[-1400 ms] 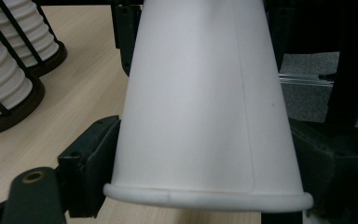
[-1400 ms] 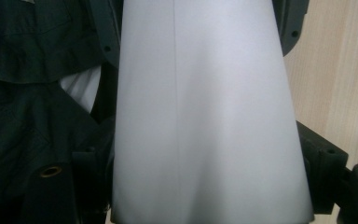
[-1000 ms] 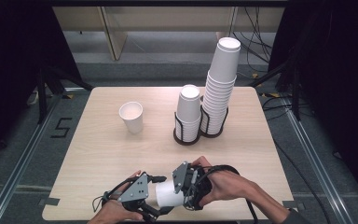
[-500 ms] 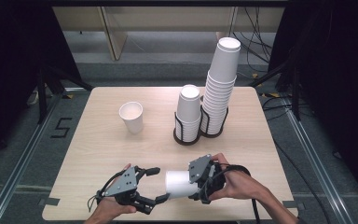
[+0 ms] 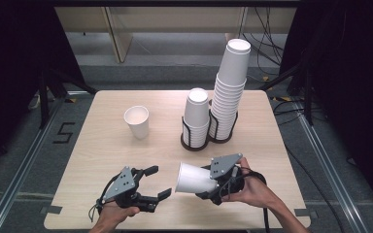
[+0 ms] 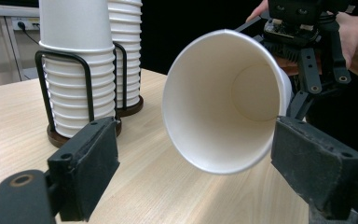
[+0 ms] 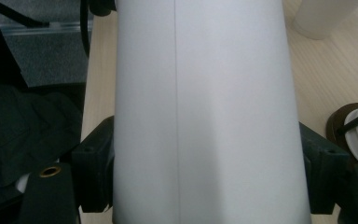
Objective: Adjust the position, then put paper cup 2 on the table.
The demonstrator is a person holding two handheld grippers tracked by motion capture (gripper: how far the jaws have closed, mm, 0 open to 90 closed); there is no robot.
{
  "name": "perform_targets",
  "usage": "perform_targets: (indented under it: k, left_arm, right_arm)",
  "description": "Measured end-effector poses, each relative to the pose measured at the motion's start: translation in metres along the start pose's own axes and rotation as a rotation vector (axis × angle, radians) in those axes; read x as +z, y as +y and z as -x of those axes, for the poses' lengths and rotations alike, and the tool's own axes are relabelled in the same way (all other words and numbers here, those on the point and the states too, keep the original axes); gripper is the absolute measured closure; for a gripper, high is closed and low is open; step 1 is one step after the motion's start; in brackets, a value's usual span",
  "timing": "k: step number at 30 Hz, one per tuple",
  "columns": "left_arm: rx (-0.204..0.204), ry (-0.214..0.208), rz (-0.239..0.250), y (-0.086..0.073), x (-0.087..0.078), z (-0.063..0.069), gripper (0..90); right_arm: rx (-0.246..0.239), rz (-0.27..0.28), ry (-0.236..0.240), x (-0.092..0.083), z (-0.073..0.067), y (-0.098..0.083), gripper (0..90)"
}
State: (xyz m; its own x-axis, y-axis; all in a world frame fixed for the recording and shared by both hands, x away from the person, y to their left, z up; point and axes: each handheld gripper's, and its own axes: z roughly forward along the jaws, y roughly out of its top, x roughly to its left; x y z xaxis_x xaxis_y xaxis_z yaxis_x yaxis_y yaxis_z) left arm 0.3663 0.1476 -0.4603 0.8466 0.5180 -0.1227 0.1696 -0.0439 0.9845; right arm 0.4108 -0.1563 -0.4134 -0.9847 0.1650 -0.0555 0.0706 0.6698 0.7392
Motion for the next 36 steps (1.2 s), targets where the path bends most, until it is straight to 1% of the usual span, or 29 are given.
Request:
perform_targets:
  k: [1,3,5,6,7,8,9,10,11,12,13,15,16,20,21,22,23,24,25,27,28,29,31,33,34,36]
  left_arm:
    - [0.002,0.011,-0.010,0.000,0.000,0.000,14.2]
    - [0.000,0.018,-0.014,-0.002,0.001,0.000,14.3]
    - [-0.001,0.031,-0.009,-0.002,0.001,0.000,14.3]
    - [-0.001,0.030,-0.011,-0.003,0.001,0.000,14.3]
    - [-0.003,0.032,-0.003,-0.004,0.002,0.000,14.3]
    - [-0.006,0.034,-0.011,-0.004,0.002,0.000,14.3]
    - [-0.011,0.033,-0.023,-0.004,0.002,0.000,14.2]
    - [-0.009,0.024,-0.022,-0.005,0.002,0.000,14.2]
    - [-0.007,0.024,-0.019,-0.005,0.003,0.000,14.2]
    - [-0.009,0.012,-0.001,-0.006,0.004,0.000,14.2]
    - [-0.008,0.010,0.001,-0.006,0.005,0.000,14.2]
    - [-0.006,0.019,-0.002,-0.006,0.005,0.001,14.2]
    - [-0.005,0.026,-0.013,-0.005,0.004,0.001,14.3]
    - [-0.010,0.025,-0.009,-0.006,0.005,0.002,12.1]
    - [-0.011,0.025,-0.011,-0.007,0.005,0.002,12.6]
    - [-0.012,0.023,-0.012,-0.007,0.006,0.003,13.7]
    - [-0.017,0.015,0.003,-0.008,0.007,0.003,13.9]
    - [-0.018,0.014,0.001,-0.007,0.008,0.003,13.8]
    - [-0.014,0.006,0.013,-0.008,0.008,0.004,13.7]
    - [-0.017,0.006,0.014,-0.008,0.009,0.004,13.9]
    - [-0.015,0.009,0.012,-0.008,0.009,0.004,14.0]
    - [-0.014,0.027,-0.010,-0.007,0.007,0.004,13.9]
    - [-0.017,0.023,-0.006,-0.007,0.008,0.004,12.4]
    - [-0.018,0.018,0.002,-0.008,0.009,0.005,11.5]
    - [-0.020,0.015,0.005,-0.007,0.010,0.006,11.0]
    - [-0.027,0.011,0.012,-0.007,0.011,0.007,7.8]
  right_arm:
    - [0.003,0.009,-0.002,0.000,0.000,-0.001,24.1]
    - [0.024,0.042,0.002,0.001,0.000,-0.003,24.1]
    - [0.029,0.044,-0.004,0.001,0.000,-0.004,24.1]
    - [0.033,0.055,-0.004,0.001,0.001,-0.005,24.1]
    - [0.035,0.057,-0.005,0.000,0.001,-0.005,24.1]
    - [0.035,0.065,-0.011,0.000,0.001,-0.005,24.1]
    - [0.043,0.071,-0.013,-0.001,0.001,-0.006,24.1]
    - [0.040,0.077,-0.011,-0.002,0.001,-0.006,24.1]
    - [0.037,0.085,-0.016,-0.002,0.001,-0.006,24.1]
    - [0.045,0.088,-0.015,-0.003,0.001,-0.005,24.1]
    - [0.042,0.098,-0.019,-0.003,0.000,-0.005,24.1]
    - [0.041,0.105,-0.015,-0.003,0.000,-0.005,24.1]
    - [0.031,0.109,-0.021,-0.003,0.000,-0.004,24.1]
    - [0.023,0.121,-0.026,-0.003,-0.001,-0.003,24.1]
    - [0.024,0.125,-0.025,-0.002,-0.001,-0.002,24.1]
    - [0.042,0.120,-0.009,-0.002,-0.002,-0.002,24.1]
    - [0.035,0.124,-0.011,-0.001,-0.003,-0.001,24.1]
    - [0.027,0.127,-0.018,-0.001,-0.003,0.000,24.1]
    - [0.030,0.125,-0.015,0.000,-0.003,0.000,24.1]
    - [0.032,0.130,-0.010,0.000,-0.003,0.001,24.1]
    - [0.037,0.129,-0.007,0.000,-0.003,0.002,24.1]
    - [0.037,0.130,-0.012,0.001,-0.003,0.002,24.1]
    - [0.031,0.139,-0.011,0.002,-0.003,0.003,24.1]
    - [0.036,0.144,0.000,0.003,-0.004,0.004,24.1]
    - [0.027,0.151,-0.003,0.005,-0.004,0.005,24.1]
    - [0.031,0.155,0.008,0.007,-0.005,0.006,24.1]
